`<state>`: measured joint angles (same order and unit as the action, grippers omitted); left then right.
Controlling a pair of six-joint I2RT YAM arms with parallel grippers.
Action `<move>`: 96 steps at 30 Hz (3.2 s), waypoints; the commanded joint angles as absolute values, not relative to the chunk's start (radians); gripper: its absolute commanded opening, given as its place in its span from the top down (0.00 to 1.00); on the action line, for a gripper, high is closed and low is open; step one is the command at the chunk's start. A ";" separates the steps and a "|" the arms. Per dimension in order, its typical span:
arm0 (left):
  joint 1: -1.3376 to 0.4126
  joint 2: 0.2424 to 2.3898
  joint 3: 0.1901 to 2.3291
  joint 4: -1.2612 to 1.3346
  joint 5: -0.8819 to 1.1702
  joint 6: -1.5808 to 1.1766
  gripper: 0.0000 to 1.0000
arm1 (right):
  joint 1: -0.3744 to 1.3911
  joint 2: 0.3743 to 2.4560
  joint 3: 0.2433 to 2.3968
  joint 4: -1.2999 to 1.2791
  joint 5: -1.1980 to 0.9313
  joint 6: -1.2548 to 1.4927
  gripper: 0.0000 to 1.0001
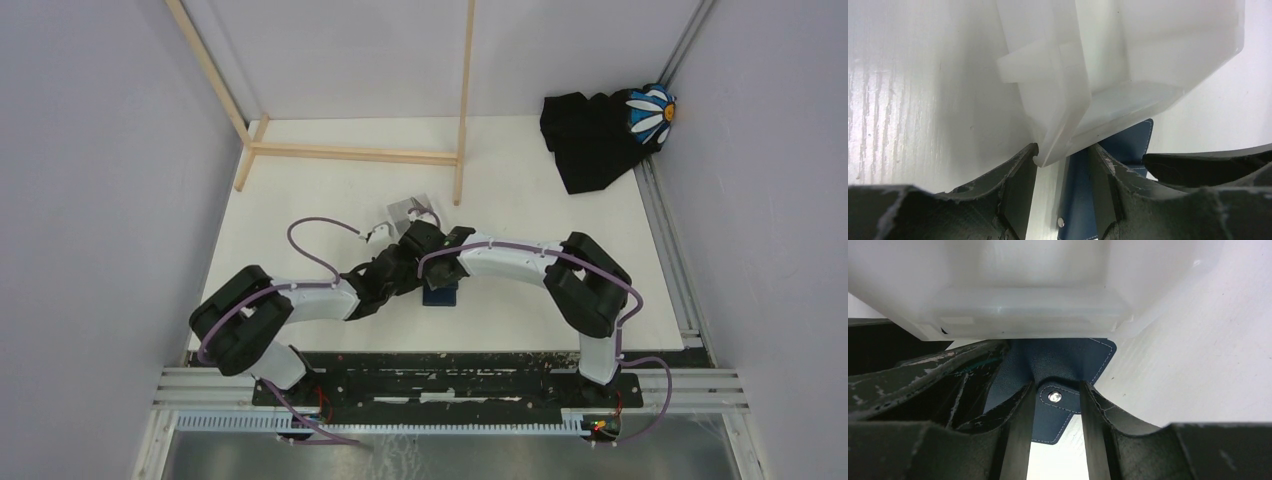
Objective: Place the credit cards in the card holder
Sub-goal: Open the card holder at the center of the board.
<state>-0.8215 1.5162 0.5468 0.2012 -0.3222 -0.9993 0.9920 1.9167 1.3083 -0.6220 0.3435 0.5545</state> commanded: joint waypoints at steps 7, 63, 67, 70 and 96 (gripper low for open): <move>-0.885 1.618 0.604 0.265 -0.274 -1.006 0.46 | 1.150 2.040 1.190 -0.705 0.316 0.628 0.56; -1.127 1.639 0.551 0.192 -0.323 -1.225 0.97 | 1.148 1.866 1.066 -0.756 0.437 0.623 0.54; -1.132 1.614 0.570 0.121 -0.360 -1.262 0.97 | 1.154 1.870 1.042 -0.761 0.444 0.643 0.54; -1.137 1.611 0.592 0.080 -0.376 -1.277 0.97 | 1.162 1.878 1.024 -0.764 0.458 0.658 0.56; -1.152 1.528 0.580 -0.121 -0.543 -1.378 0.97 | 1.128 1.691 1.072 -0.824 0.486 0.634 0.95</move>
